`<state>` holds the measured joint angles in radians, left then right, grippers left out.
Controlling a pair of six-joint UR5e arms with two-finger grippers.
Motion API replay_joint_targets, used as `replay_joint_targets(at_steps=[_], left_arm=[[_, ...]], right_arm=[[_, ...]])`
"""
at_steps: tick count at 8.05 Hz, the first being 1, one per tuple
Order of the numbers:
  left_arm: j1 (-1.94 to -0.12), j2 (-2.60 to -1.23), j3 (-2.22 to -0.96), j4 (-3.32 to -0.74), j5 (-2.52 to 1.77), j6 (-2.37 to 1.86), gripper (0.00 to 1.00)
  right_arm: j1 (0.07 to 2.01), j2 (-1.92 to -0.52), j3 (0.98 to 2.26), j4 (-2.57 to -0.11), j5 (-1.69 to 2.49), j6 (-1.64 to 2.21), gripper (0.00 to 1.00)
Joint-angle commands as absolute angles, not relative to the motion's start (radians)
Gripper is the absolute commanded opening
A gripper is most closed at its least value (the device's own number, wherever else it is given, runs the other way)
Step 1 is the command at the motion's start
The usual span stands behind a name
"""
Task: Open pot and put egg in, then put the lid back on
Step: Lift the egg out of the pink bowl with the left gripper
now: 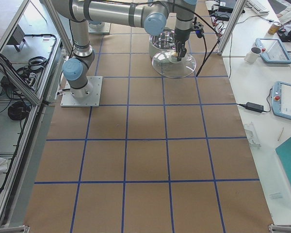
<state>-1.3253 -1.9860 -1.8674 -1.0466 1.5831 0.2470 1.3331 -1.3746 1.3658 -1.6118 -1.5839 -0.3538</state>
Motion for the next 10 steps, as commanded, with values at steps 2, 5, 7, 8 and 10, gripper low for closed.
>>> replay_joint_targets(at_steps=[2, 5, 7, 8, 10], left_arm=[[-1.325, -1.985, -1.868, -1.043, 1.571, 0.247, 0.21], [-1.338, -1.938, -1.868, -1.057, 1.568, 0.23, 0.21], [-1.341, -1.828, -1.868, -1.156, 1.566, 0.229, 0.21], [-1.359, -1.769, -1.867, -1.185, 1.566, 0.222, 0.21], [-1.449, -1.711, -1.826, -1.197, 1.502, 0.131, 0.21]], right_arm=[[1.333, -1.374, 1.368, -1.611, -1.585, -0.356, 0.1], [1.333, -1.374, 1.37, -1.611, -1.585, -0.356, 0.1], [1.331, -1.374, 1.37, -1.614, -1.583, -0.356, 0.1], [1.331, -1.374, 1.37, -1.614, -1.583, -0.356, 0.1], [1.331, -1.374, 1.37, -1.62, -1.582, -0.356, 0.1]])
